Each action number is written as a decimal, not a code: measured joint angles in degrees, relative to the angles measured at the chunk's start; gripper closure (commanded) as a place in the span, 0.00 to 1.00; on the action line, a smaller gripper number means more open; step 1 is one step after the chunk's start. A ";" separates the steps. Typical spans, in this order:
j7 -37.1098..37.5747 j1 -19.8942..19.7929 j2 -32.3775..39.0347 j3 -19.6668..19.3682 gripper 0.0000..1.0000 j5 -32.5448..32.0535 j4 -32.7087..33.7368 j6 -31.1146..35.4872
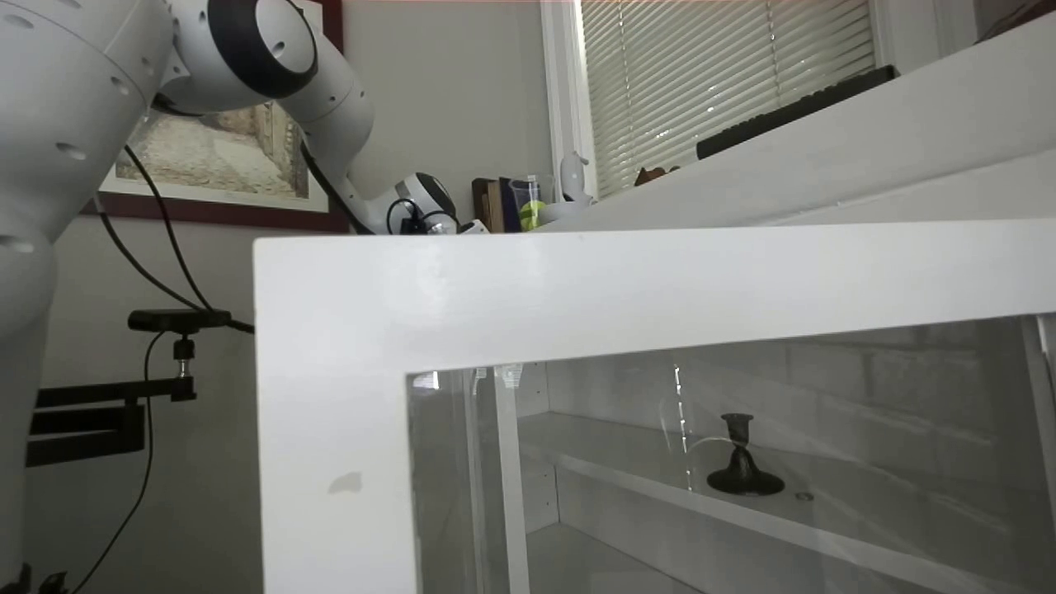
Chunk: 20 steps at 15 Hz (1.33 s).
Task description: Close the left cabinet door
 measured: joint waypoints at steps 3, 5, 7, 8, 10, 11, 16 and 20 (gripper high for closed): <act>3.61 -0.01 0.00 -0.31 0.00 -2.21 -0.04 0.00; 6.07 0.13 0.00 -0.22 0.00 -4.38 -0.25 0.45; 8.16 0.22 -0.08 -0.09 0.00 -7.54 -0.80 1.81; 9.19 0.23 -0.09 0.00 0.00 -9.24 -1.07 2.52; 10.75 0.20 -0.10 0.06 0.00 -11.80 -1.61 4.11; 11.27 0.19 -0.12 0.09 0.00 -12.93 -1.96 4.95; 11.69 0.13 -0.33 0.70 0.00 -17.95 -4.14 9.84; 12.77 -0.20 -0.84 0.77 0.00 -24.02 -7.27 15.21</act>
